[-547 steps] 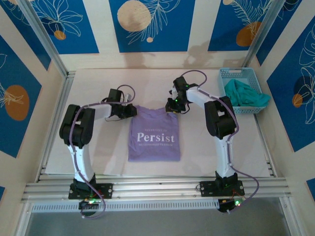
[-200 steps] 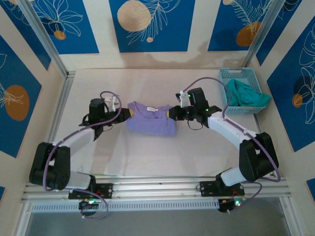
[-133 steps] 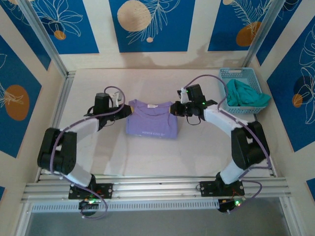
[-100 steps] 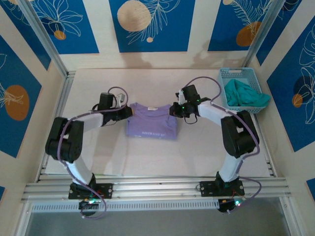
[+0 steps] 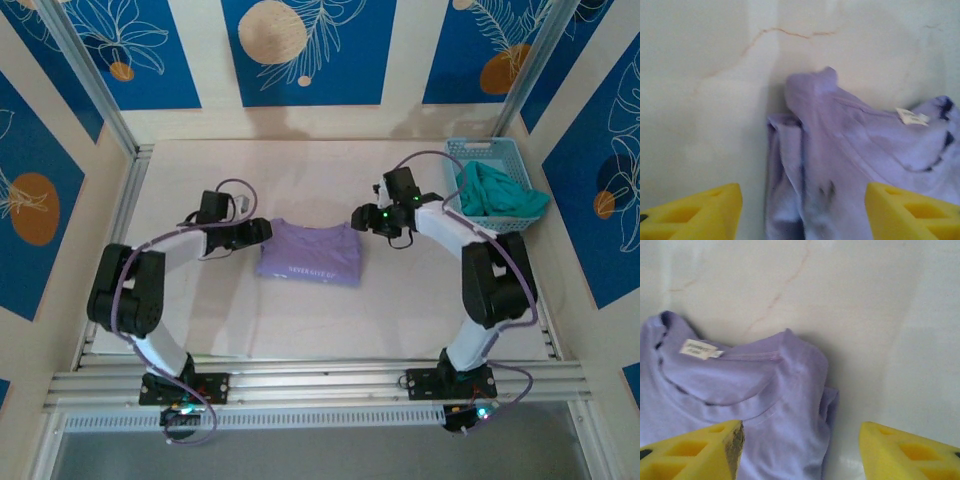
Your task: Fold the inside-out t-shirt
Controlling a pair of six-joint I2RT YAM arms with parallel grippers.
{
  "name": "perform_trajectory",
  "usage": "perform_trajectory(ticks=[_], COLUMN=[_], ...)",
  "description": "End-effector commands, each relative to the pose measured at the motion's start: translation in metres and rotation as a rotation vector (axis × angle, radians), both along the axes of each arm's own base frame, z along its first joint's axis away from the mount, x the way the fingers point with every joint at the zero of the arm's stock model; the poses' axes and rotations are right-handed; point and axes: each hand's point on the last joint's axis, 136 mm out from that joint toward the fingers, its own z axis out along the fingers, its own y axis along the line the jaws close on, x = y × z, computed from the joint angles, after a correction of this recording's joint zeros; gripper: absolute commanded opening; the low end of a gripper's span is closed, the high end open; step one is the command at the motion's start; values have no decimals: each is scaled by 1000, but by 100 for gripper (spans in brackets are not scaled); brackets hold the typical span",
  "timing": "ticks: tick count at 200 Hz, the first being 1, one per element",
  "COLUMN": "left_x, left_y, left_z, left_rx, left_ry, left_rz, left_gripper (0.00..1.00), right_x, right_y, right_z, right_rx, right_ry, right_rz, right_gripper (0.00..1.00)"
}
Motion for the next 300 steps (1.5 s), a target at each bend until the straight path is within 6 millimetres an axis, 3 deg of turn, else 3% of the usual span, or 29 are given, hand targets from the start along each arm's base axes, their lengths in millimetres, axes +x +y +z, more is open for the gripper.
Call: perform_trajectory(ticks=[1, 55, 75, 86, 110, 130, 142, 156, 171, 204, 226, 245, 300], left_x=[-21, -29, -32, -31, -23, -15, -10, -4, 2, 21, 41, 64, 118], left_y=[-17, -40, -58, -64, -61, -56, -47, -26, 11, 120, 180, 217, 327], left_z=[-6, -34, -34, -35, -35, -26, -18, -9, -4, 19, 40, 52, 45], left_rx=[-56, -17, -48, -64, -38, -27, -24, 29, 193, 747, 1018, 1179, 1410], left_ry=[49, 98, 93, 88, 73, 46, 30, 17, 13, 29, 23, 13, 131], left_rz=[-66, -144, -185, -192, -179, -185, -182, -158, -105, 54, 147, 180, 291], left_gripper=[68, 70, 64, 56, 24, 6, 0, 0, 0, 0, 0, 0, 3], right_x=[-15, -24, -28, -29, -31, -33, -34, -38, -43, -52, -57, -59, -64], right_y=[-4, 5, 6, 6, 6, 4, 3, 2, 1, 2, 6, 11, 19], right_z=[3, 5, 4, 3, 2, 1, 1, 4, 8, 18, 23, 26, 20], right_rx=[-13, 9, 13, 17, 19, 14, 11, 15, 24, 30, 44, 65, 116], right_ry=[-3, -10, -10, -10, -10, -8, -10, -19, -37, -90, -114, -127, -109], right_rz=[11, 40, 46, 48, 51, 50, 49, 51, 56, 70, 90, 109, 123], right_gripper=[63, 63, 63, 63, 63, 62, 62, 62, 62, 62, 62, 62, 62])
